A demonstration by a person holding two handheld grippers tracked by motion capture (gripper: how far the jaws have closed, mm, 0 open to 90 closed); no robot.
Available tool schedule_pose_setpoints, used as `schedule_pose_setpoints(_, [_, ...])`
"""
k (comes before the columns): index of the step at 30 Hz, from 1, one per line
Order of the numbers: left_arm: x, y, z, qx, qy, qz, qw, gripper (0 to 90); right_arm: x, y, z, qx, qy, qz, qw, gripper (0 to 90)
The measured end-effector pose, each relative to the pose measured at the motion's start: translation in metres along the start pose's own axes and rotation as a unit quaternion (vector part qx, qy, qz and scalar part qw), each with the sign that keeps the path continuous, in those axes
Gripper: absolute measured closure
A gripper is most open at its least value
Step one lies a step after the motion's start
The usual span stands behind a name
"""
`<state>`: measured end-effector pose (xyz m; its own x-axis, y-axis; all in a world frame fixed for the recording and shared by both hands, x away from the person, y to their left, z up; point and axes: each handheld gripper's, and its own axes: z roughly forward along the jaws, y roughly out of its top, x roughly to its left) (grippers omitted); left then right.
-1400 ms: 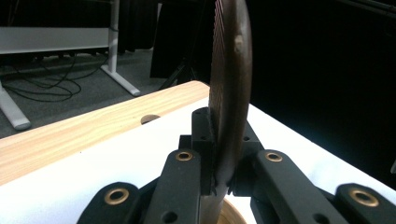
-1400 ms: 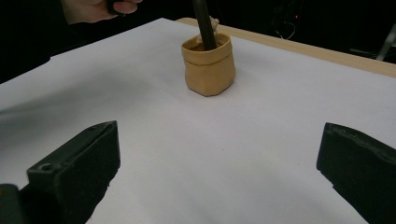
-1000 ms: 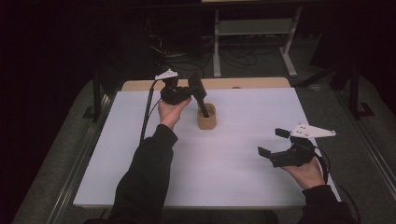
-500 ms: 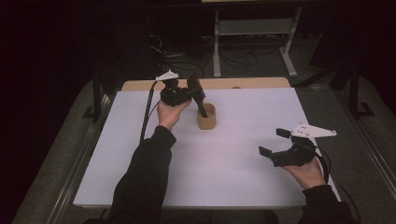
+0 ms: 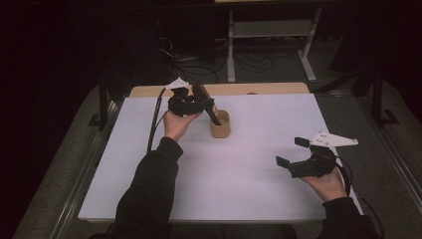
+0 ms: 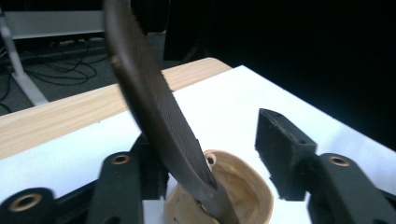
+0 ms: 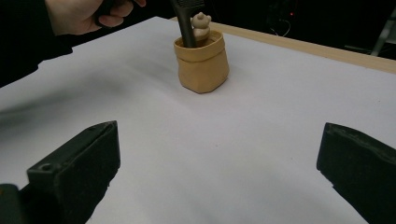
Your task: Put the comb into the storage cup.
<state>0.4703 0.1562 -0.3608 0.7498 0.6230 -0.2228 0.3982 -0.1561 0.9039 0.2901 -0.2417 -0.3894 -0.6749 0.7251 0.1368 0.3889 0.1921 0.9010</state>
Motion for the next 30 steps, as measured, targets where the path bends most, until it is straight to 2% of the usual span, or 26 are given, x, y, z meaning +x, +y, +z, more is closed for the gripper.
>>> schedule_pose_setpoints(5, [0.001, -0.003, -0.003, -0.009, -0.018, 0.007, 0.9998, 35.9, 0.001, 0.0, 0.001, 0.003, -0.001, -0.002, 1.0, 0.0])
schedule_pose_setpoints(8, [0.002, -0.004, -0.007, -0.018, -0.021, 0.012, 0.9995, 30.5, 0.0, 0.0, 0.0, 0.002, -0.002, -0.002, 1.0, 0.0])
schedule_pose_setpoints(12, [0.005, -0.006, -0.013, -0.021, -0.028, 0.008, 0.9994, 23.0, -0.001, -0.001, 0.0, 0.002, -0.002, -0.001, 1.0, 0.0])
schedule_pose_setpoints(16, [0.007, -0.006, -0.019, -0.022, -0.017, 0.007, 0.9996, 14.2, -0.001, -0.001, 0.001, 0.003, -0.002, -0.002, 1.0, 0.0])
schedule_pose_setpoints(18, [0.008, -0.007, -0.022, -0.026, -0.017, 0.002, 0.9995, 13.0, -0.001, -0.001, 0.001, 0.002, -0.002, -0.003, 1.0, 0.0])
schedule_pose_setpoints(24, [0.011, -0.011, -0.026, -0.016, -0.01, -0.003, 0.9998, 0.6, -0.001, -0.001, 0.002, 0.004, -0.002, -0.003, 1.0, 0.0])
schedule_pose_setpoints(30, [0.015, -0.015, -0.032, -0.01, -0.002, -0.004, 0.9999, 0.0, -0.001, -0.001, 0.002, 0.007, -0.003, -0.005, 1.0, 0.0])
